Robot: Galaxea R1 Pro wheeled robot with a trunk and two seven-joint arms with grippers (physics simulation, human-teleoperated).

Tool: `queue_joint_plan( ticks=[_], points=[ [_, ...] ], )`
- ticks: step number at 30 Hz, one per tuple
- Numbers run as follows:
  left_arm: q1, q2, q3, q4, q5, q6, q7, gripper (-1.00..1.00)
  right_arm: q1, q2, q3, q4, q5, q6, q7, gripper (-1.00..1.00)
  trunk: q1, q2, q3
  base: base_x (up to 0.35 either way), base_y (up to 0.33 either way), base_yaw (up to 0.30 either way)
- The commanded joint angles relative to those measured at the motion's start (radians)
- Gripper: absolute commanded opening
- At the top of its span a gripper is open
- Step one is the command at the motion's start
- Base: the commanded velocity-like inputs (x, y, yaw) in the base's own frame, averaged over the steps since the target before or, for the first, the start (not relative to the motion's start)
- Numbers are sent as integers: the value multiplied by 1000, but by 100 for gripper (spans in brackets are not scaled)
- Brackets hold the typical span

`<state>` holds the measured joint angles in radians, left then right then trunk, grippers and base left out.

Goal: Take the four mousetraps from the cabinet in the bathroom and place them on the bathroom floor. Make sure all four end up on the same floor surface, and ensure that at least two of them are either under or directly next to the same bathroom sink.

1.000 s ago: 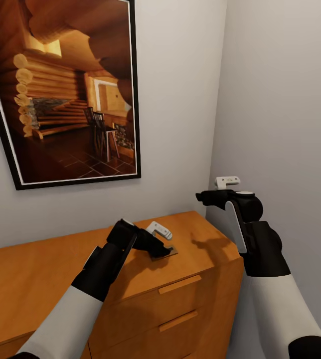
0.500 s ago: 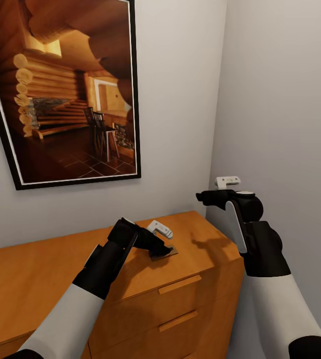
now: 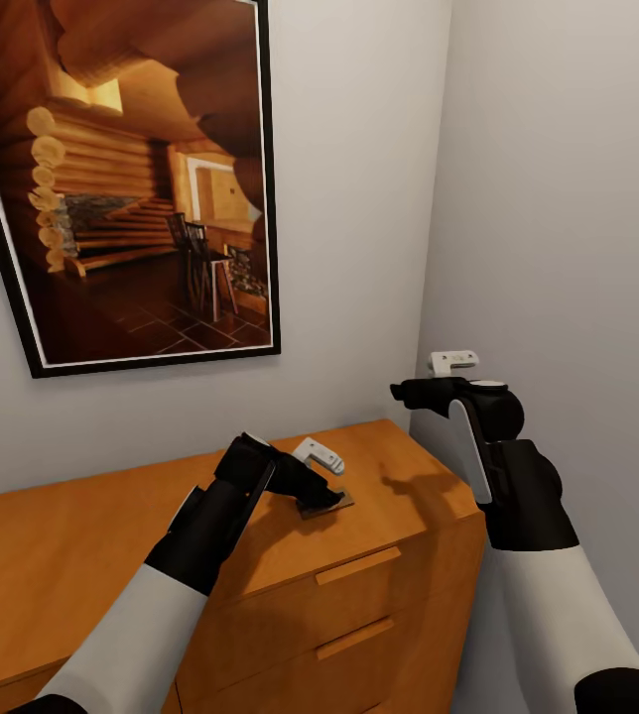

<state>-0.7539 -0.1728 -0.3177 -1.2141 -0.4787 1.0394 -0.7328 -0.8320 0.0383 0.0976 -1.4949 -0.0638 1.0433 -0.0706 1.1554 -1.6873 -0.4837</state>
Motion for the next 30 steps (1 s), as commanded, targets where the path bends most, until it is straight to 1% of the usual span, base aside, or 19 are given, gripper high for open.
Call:
queue_joint_plan(
  ticks=[1, 30],
  points=[
    [-1, 0, 0, -1, -10, 3, -10, 100, -1, 0, 1, -1, -7, 4, -7, 100, 0, -1, -1, 0, 0, 0],
    [-1, -1, 0, 4, 2, 2, -13, 100, -1, -1, 1, 0, -7, 4, -8, 100, 0, -1, -1, 0, 0, 0]
  ],
)
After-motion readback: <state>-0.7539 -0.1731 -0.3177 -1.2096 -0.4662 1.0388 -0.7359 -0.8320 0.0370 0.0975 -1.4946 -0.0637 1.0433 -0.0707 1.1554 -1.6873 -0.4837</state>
